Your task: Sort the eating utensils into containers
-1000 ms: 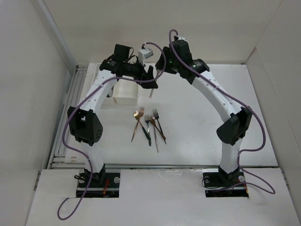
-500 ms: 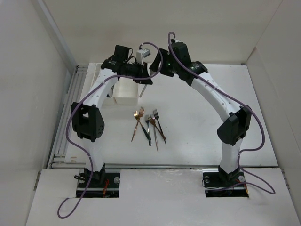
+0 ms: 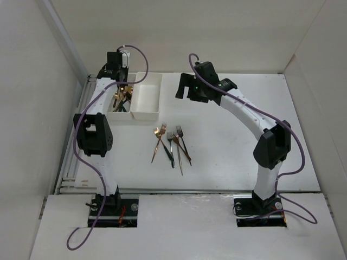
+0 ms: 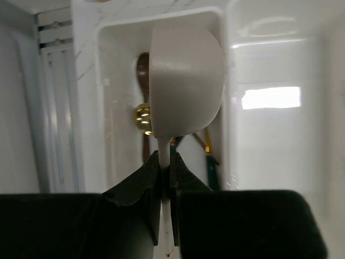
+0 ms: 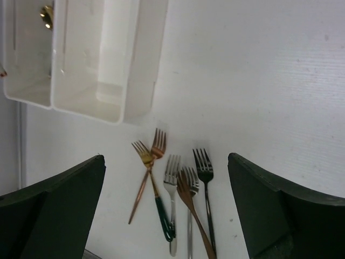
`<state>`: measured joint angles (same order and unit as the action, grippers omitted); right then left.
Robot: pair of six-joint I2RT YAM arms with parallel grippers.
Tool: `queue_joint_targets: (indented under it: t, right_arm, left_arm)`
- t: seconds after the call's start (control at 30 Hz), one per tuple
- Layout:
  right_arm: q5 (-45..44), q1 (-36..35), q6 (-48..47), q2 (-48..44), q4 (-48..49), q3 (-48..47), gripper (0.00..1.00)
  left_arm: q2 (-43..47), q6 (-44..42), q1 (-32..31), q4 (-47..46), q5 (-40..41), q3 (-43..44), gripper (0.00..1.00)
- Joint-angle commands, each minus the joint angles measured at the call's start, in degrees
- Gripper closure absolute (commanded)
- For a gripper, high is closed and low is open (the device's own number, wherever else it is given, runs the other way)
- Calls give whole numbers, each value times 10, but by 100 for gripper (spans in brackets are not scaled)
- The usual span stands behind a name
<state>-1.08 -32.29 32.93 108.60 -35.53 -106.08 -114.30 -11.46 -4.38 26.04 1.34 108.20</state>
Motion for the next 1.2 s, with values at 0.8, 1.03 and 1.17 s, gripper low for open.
queue_joint_targets:
  t: [0.8,1.03,1.17]
  right_arm:
    - [7,-101,-106,36,33,248,64]
    - [-14,-101,-106,76,33,230,64]
    - [-53,-101,-95,127,-13,207,64]
  left_arm:
    - [96,176,16,20,140,2,21]
    - [112,190,16,35,93,-11,28]
    - [112,185,16,41,93,-4,23]
